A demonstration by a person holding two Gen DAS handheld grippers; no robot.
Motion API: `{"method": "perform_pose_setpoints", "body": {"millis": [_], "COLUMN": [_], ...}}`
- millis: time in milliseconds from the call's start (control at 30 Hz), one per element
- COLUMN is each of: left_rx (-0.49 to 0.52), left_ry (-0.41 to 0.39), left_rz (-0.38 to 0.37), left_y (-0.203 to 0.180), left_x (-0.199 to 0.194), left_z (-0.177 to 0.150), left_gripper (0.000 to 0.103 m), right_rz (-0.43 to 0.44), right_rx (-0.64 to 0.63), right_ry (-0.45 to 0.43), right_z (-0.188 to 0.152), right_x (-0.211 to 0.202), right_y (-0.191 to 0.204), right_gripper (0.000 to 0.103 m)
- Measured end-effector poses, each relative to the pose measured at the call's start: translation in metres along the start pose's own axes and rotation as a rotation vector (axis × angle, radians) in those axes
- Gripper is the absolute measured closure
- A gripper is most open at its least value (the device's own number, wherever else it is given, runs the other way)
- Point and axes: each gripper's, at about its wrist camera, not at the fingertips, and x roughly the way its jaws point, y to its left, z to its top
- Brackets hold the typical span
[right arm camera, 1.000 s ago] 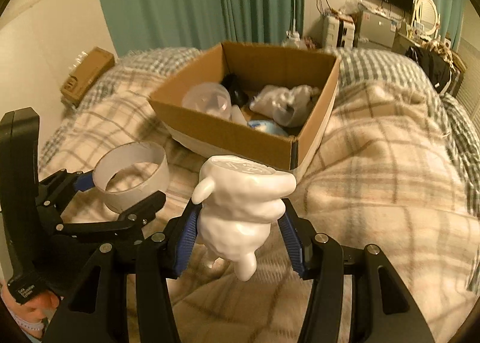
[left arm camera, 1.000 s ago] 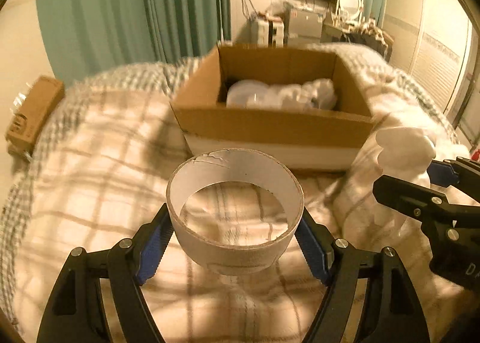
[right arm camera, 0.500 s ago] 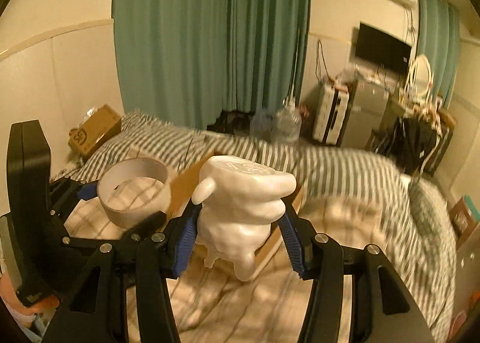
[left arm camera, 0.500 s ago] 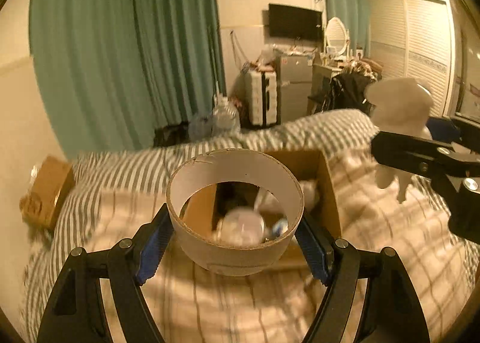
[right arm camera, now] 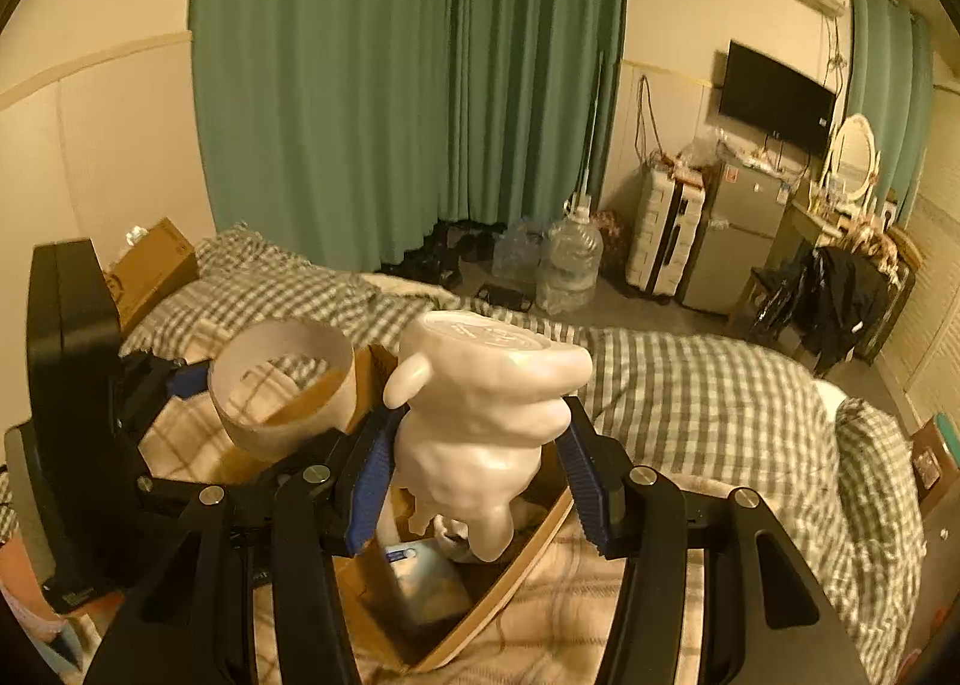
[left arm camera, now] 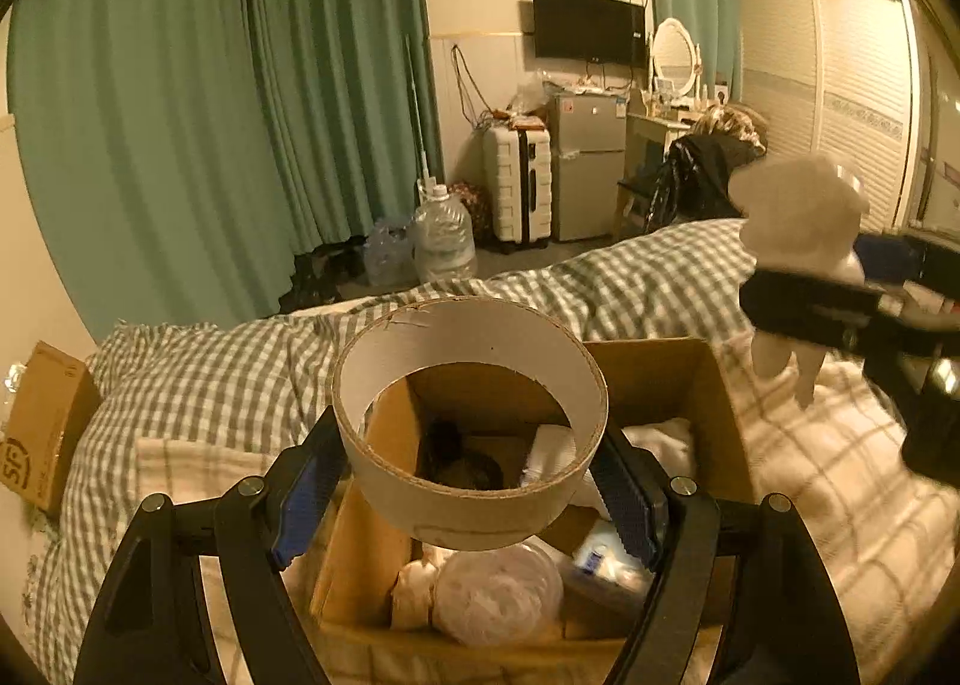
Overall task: Organize objects
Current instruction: 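Lower the paper ring and hand figure into the box and open both tools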
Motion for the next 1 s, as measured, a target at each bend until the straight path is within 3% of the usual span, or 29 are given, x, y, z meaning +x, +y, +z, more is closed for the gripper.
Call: {"method": "perform_pose_setpoints", "body": {"millis": [300,333,367,400,700,900,1000], "left_rx": [-0.021,-0.017,-0.012,-0.007,0.005,-0.042,-0.051], "left_ry": [0.056,0.063,0.065,0.059,-0.035,-0.141,-0.199], "left_rz": [-0.001,0.007,0.019,0.032,0.047,0.029,0.015], "left_y": [0.002,0.0,-0.002,-0.004,-0.006,0.006,0.012], "left_x": [0.044,0.047,0.047,0.047,-0.013,-0.085,-0.124], "left_z": [-0.014,-0.015,-0.016,-0.018,-0.008,0.016,0.023], "left_gripper": [0.019,0.018,0.008,0.0,0.0,0.0,0.0], "right_rz": [0.04,0.043,0.046,0.047,-0.022,-0.11,-0.166], "right_rx": [0.085,0.103,0.114,0.129,0.173,0.143,0.126], "right_ry": [0.071,0.065,0.061,0.051,-0.039,-0.12,-0.176], "right_z": [-0.028,-0.029,-0.032,-0.032,-0.026,-0.017,-0.01], "right_x": [0.054,0.054,0.052,0.049,-0.015,-0.09,-0.13], "right_y": [-0.021,-0.024,-0.025,-0.03,-0.039,-0.029,-0.019], "right_gripper": [0.049,0.035,0.016,0.013,0.013,0.008,0.0]}}
